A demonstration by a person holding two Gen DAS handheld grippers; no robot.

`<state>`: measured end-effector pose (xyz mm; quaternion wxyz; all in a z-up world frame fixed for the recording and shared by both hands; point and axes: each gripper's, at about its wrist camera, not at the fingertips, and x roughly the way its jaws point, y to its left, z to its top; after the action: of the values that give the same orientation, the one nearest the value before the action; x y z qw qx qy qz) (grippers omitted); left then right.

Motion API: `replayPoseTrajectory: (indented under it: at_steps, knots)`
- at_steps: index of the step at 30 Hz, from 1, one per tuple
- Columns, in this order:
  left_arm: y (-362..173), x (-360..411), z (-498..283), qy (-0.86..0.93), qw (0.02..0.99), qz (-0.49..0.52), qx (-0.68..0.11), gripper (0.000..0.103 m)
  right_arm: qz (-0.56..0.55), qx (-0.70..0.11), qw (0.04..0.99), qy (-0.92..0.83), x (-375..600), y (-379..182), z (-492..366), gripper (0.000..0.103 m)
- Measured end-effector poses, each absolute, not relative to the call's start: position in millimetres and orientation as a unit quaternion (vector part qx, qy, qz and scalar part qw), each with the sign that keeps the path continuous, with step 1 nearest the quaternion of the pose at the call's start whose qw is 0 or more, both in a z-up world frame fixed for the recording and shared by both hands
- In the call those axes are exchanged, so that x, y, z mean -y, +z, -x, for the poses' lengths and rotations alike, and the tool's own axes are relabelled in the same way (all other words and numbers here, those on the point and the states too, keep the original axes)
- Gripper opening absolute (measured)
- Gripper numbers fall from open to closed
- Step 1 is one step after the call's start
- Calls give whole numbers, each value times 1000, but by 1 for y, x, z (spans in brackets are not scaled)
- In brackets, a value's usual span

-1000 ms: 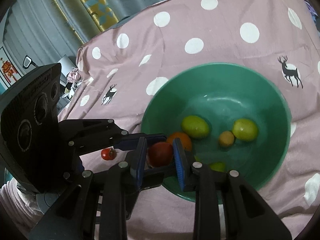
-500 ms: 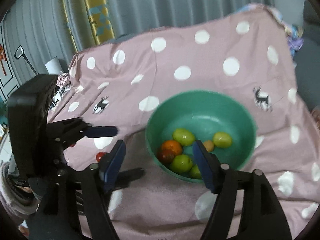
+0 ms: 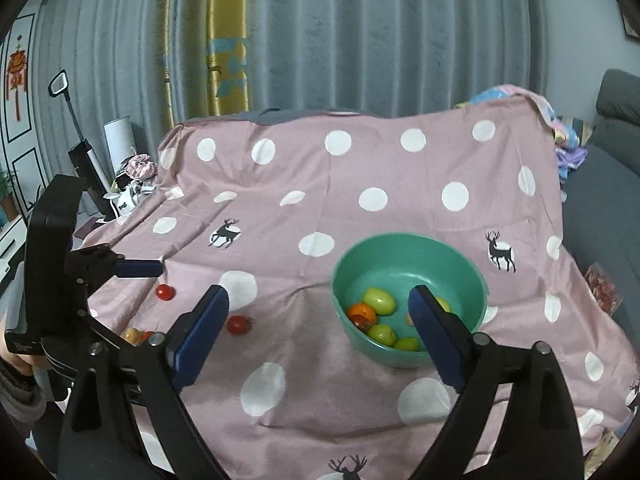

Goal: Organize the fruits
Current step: 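Move both grippers back to the remaining cherry tomatoes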

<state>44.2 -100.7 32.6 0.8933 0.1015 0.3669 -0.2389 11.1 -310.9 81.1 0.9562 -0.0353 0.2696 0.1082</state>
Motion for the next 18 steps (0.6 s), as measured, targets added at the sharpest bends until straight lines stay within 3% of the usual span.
replayPoseTrajectory:
  at_steps: [18]
  knots:
    - [1, 14, -14, -164, 891, -44, -420, 99, 39, -307, 940, 147, 255, 65, 5, 95]
